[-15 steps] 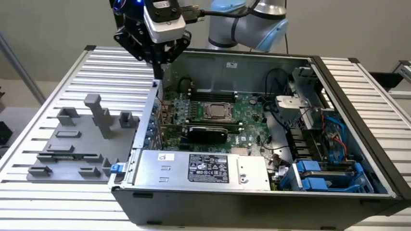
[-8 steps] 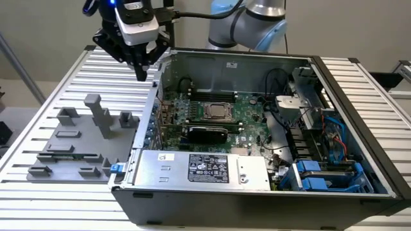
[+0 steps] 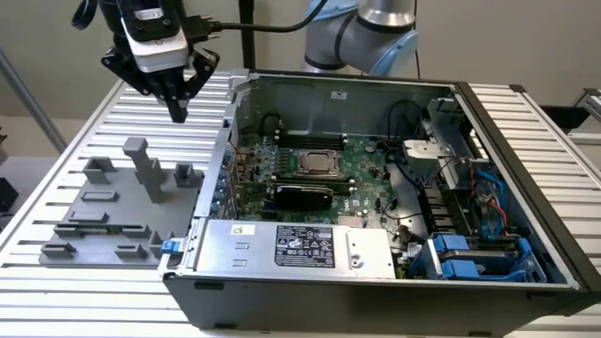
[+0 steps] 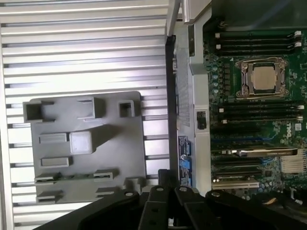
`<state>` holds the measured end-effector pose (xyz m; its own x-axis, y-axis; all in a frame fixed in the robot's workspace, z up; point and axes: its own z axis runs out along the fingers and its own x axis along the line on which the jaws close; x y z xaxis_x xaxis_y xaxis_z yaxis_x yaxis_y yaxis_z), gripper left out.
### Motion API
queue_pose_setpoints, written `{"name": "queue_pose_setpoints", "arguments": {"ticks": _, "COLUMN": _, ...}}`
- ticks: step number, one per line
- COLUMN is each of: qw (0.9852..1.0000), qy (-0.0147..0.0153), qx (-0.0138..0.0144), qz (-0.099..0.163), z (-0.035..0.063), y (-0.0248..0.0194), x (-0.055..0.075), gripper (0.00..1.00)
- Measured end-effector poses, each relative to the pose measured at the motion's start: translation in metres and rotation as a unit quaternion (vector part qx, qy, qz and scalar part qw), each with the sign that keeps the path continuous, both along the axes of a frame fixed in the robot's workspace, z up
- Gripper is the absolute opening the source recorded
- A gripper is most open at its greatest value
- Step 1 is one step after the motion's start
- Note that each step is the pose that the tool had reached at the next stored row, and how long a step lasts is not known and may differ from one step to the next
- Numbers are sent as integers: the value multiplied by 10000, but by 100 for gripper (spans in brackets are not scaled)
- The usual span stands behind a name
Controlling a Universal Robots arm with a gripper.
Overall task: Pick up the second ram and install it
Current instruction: 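Reach for the second ram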
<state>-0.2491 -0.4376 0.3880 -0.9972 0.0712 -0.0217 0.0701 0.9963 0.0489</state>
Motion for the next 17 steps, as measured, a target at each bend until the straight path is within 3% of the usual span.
{"name": "queue_pose_setpoints", "arguments": {"ticks": 17, "qw": 10000, "qy": 0, "qx": -2, "qz": 0, "z": -217, "y": -40, "x": -773, "gripper": 0}}
